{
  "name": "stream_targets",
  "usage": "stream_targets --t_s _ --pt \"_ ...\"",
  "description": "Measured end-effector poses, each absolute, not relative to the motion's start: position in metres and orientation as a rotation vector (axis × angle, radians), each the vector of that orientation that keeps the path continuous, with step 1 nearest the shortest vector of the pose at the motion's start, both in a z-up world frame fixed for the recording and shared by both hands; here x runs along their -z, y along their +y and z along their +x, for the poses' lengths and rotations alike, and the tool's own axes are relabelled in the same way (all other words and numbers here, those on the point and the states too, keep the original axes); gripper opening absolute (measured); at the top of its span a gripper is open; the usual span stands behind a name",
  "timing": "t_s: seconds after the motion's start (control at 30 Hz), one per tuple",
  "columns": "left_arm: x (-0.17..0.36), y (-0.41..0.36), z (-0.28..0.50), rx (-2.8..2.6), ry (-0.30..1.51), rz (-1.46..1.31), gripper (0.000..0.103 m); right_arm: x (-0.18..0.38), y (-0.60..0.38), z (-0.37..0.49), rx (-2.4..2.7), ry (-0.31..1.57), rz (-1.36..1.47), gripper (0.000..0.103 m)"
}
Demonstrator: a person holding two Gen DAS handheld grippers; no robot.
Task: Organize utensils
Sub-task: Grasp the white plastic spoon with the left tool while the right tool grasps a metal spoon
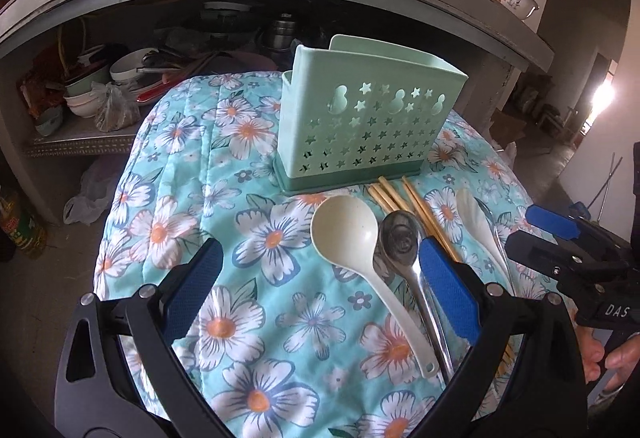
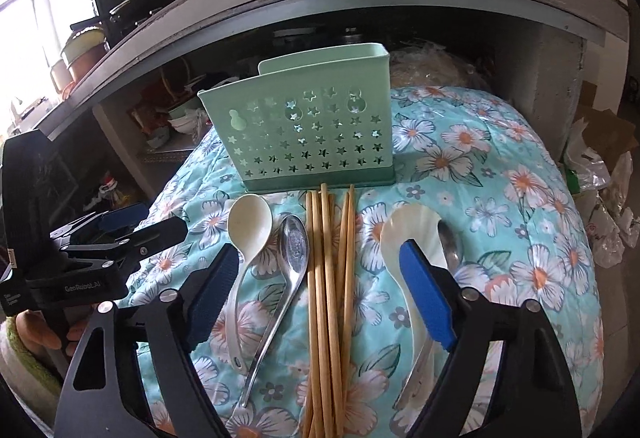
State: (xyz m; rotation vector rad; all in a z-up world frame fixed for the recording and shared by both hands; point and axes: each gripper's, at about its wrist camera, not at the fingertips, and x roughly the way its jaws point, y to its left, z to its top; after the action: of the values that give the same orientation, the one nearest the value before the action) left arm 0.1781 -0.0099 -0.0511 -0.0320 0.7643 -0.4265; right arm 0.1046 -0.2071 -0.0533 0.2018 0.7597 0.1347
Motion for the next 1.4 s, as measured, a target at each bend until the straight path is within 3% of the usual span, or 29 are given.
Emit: stream_targets --t_s 0.17,0.3,0.37,0.53,0.9,1.03,1.2,1.4 --pt "0.054 -0.015 0.202 0.484 0.770 -0.006 0.095 0.064 -0.214 0.139 -0.243 0.837 0.235 0.057" --pt "0.060 -0.022 0.215 0.537 0.777 0.031 0.094 0.077 -0.210 0.164 -0.337 0.913 0.240 0.049" --pt "0.063 -0.026 0.220 0.569 0.782 0.040 0.079 0.082 -0.204 0.174 -0.377 0.942 0.211 0.045" --pt "0.073 -0.031 0.239 0.649 0.831 0.041 0.062 0.089 -0.191 0.196 -0.440 0.983 0.146 0.037" --pt "0.100 -0.031 0.276 0.746 0.971 -0.019 0.036 0.112 -0.180 0.225 -0.523 1.080 0.075 0.025" --pt "0.105 -0.035 0.275 0.771 0.986 -0.003 0.032 0.114 -0.180 0.228 -0.533 1.086 0.060 0.022" --pt "0.110 -0.039 0.271 0.782 0.997 0.010 0.016 0.116 -0.175 0.229 -0.544 1.091 0.049 0.010" --pt "0.105 -0.041 0.265 0.770 0.971 0.017 0.005 0.113 -0.166 0.223 -0.528 1.068 0.018 0.005"
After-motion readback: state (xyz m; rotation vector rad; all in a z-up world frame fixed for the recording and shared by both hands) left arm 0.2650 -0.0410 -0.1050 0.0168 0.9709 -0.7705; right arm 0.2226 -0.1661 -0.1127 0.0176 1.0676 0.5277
